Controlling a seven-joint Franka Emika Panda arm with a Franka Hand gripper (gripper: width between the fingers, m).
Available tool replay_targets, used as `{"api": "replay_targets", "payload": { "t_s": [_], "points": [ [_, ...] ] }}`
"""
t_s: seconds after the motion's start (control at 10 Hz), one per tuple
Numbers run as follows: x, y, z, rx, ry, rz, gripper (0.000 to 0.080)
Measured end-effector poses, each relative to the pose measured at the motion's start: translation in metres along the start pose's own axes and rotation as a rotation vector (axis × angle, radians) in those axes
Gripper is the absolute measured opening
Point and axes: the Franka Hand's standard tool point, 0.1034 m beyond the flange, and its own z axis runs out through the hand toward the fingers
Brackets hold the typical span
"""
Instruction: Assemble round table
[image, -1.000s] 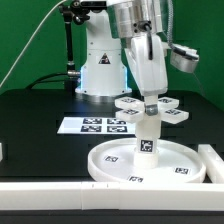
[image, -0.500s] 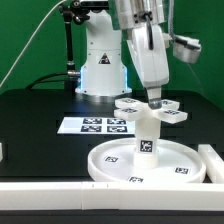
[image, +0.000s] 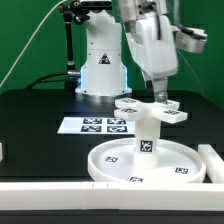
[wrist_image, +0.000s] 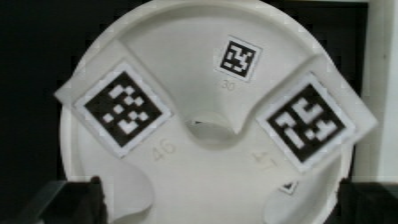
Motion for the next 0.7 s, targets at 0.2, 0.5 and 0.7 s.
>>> {"api": "replay_targets", "payload": {
  "t_s": [0.2,0.5,0.7],
  "points": [
    [-0.0077,-0.0063,0.0001,-0.024,0.015,-0.307,0.0648],
    [-0.0092,-0.0068,-0.0009,-0.035,0.004,-0.571,0.0648],
    [-0.0091,-0.0068,-0.0009,-0.036,0.002,-0.724,0.0648]
  ]
}}
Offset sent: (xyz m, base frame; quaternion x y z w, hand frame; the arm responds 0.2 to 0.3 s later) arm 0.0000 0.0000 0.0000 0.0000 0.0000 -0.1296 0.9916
